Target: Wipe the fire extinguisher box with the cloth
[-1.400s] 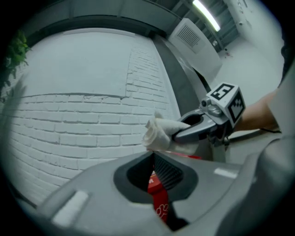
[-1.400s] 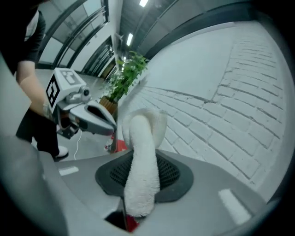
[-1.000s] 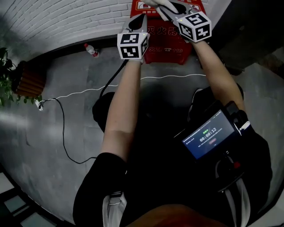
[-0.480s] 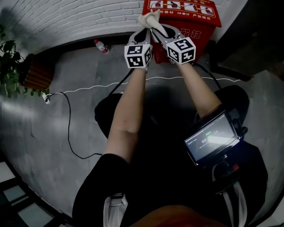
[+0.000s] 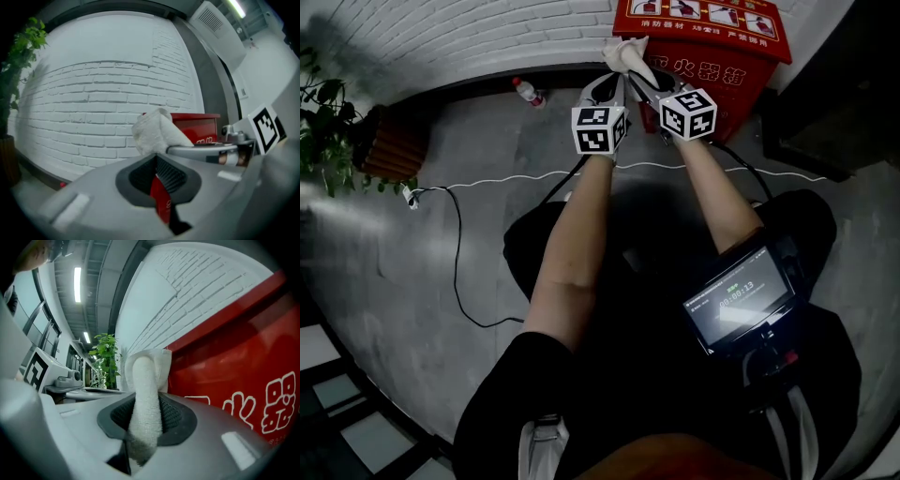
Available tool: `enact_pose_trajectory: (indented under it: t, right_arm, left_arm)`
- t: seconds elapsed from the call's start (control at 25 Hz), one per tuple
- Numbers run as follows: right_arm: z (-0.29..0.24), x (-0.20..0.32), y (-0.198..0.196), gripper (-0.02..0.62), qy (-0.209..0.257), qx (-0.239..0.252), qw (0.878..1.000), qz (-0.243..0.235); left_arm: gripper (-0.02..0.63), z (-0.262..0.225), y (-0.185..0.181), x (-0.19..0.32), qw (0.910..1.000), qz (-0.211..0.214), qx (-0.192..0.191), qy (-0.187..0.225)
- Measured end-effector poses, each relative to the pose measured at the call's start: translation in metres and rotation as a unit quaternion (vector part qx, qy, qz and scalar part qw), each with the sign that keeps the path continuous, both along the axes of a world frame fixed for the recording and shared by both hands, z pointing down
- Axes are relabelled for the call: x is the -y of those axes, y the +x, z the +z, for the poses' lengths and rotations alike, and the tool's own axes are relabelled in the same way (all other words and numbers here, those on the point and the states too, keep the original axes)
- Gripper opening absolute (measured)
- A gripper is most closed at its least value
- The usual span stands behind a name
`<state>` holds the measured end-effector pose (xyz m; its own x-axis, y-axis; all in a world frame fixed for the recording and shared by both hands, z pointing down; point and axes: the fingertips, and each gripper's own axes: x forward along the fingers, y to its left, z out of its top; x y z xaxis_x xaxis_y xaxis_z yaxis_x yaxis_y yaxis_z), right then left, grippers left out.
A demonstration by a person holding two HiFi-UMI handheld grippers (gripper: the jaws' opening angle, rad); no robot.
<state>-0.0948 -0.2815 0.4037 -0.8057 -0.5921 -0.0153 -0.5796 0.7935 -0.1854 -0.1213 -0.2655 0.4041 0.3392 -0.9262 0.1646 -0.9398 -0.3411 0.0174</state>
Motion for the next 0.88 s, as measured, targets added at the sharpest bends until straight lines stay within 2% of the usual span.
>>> enact_pose_trajectory:
  t: [0.28,0.44,0.6,0.88]
  right_arm:
    - [-0.003,0.026,0.015,0.104,-0.014,0.035,0.998,0.043]
    - [-0.004,0.03,0.026,0.106,-0.006,0.039,0.996,0.074]
    - [-0.006,0.034,0.043,0.106,0.007,0.034,0.995,0.099]
    - [-0.016,0.031,0.075,0.107,0.027,0.023,0.992,0.123]
  left_arm:
    - [0.0,-0.01,0.005,0.018,0.9998,-0.005,-0.015,0.01]
    - [0.0,-0.029,0.015,0.031,0.999,-0.008,-0.034,0.027]
    - [0.0,-0.028,0.031,0.039,0.9987,-0.006,-0.043,0.026]
    - [0.0,-0.036,0.065,0.042,0.9982,0.016,-0.048,0.032]
